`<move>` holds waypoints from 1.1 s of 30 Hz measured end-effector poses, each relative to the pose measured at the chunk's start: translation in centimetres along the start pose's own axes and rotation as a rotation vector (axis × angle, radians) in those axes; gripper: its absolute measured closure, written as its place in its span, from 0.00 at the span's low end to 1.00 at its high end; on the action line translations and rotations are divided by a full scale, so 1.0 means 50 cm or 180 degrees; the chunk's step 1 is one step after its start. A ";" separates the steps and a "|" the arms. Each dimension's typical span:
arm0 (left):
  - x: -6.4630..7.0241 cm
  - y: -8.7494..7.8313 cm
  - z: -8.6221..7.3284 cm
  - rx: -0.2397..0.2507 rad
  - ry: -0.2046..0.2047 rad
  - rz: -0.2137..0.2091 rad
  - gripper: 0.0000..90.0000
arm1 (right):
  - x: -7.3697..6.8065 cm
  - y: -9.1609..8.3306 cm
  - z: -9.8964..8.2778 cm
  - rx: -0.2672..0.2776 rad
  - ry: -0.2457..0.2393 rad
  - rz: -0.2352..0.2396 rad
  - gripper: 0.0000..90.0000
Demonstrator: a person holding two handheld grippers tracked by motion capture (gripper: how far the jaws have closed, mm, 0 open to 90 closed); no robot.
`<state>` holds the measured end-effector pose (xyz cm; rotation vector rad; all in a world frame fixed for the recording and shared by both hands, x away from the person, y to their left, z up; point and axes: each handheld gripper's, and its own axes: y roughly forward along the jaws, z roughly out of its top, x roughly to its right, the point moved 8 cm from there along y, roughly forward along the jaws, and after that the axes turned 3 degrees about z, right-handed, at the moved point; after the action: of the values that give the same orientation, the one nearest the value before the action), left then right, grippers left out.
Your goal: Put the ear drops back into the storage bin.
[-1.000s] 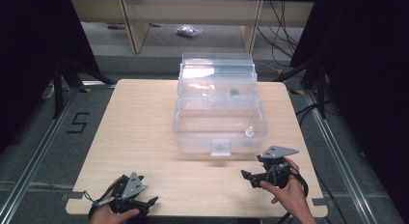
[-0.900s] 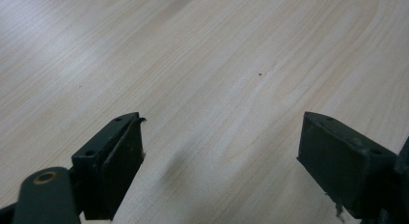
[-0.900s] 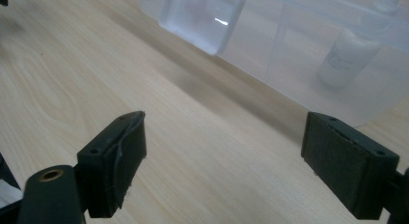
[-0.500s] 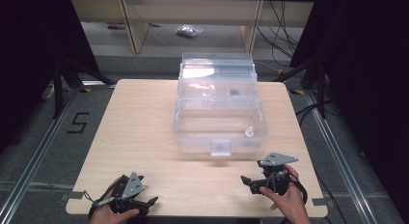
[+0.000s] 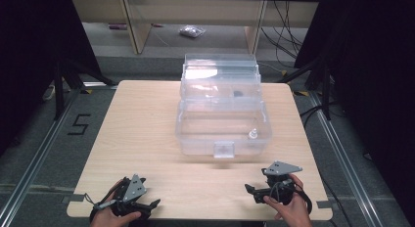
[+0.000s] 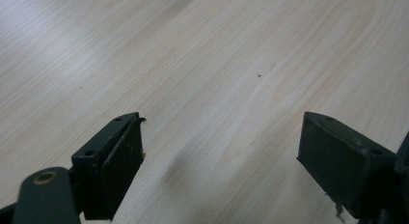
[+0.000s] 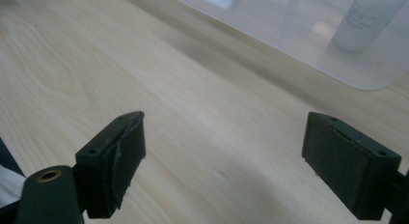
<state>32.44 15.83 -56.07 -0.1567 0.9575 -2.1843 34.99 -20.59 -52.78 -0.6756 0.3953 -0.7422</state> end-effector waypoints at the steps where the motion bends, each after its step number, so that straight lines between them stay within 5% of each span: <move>1: -0.001 0.001 -0.001 -0.0015 0.0010 0.0008 0.17 | -0.008 -0.001 -0.007 -0.0024 0.0094 0.0002 0.18; 6: -0.002 -0.001 -0.001 -0.0030 0.0053 0.0010 0.17 | -0.005 -0.002 -0.012 0.0007 -0.0012 0.0007 0.18; 9: 0.000 0.001 0.000 0.0008 0.0003 0.0002 0.17 | -0.011 -0.005 -0.022 -0.0016 0.0059 0.0001 0.18; 10: -0.002 -0.001 -0.001 -0.0032 0.0060 -0.0005 0.17 | -0.006 -0.006 -0.023 -0.0009 -0.0052 0.0002 0.18; 12: -0.003 -0.001 -0.001 -0.0040 0.0064 0.0014 0.17 | -0.015 -0.010 -0.035 -0.0066 0.0098 0.0017 0.18; 15: 0.000 0.000 0.000 0.0005 0.0000 0.0007 0.17 | -0.009 -0.009 -0.037 -0.0025 -0.0004 -0.0014 0.18; 17: -0.002 -0.001 -0.001 -0.0036 0.0058 0.0001 0.17 | -0.015 -0.013 -0.042 -0.0080 0.0088 0.0016 0.18; 24: -0.001 0.000 0.000 0.0003 0.0001 0.0007 0.17 | -0.008 -0.020 -0.049 -0.0050 -0.0016 -0.0050 0.18; 26: -0.002 -0.001 -0.001 -0.0025 0.0042 0.0010 0.17 | -0.013 -0.022 -0.052 -0.0084 0.0075 -0.0027 0.18; 28: -0.003 0.000 -0.002 -0.0049 0.0063 0.0023 0.17 | -0.010 -0.020 -0.050 -0.0036 -0.0068 -0.0043 0.18; 33: -0.005 -0.001 -0.002 -0.0049 0.0074 0.0018 0.17 | -0.014 -0.018 -0.051 -0.0042 -0.0108 -0.0018 0.18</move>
<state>32.56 16.08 -56.05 -0.1360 0.9868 -2.1785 32.69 -21.65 -53.96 -0.7011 0.3677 -0.7330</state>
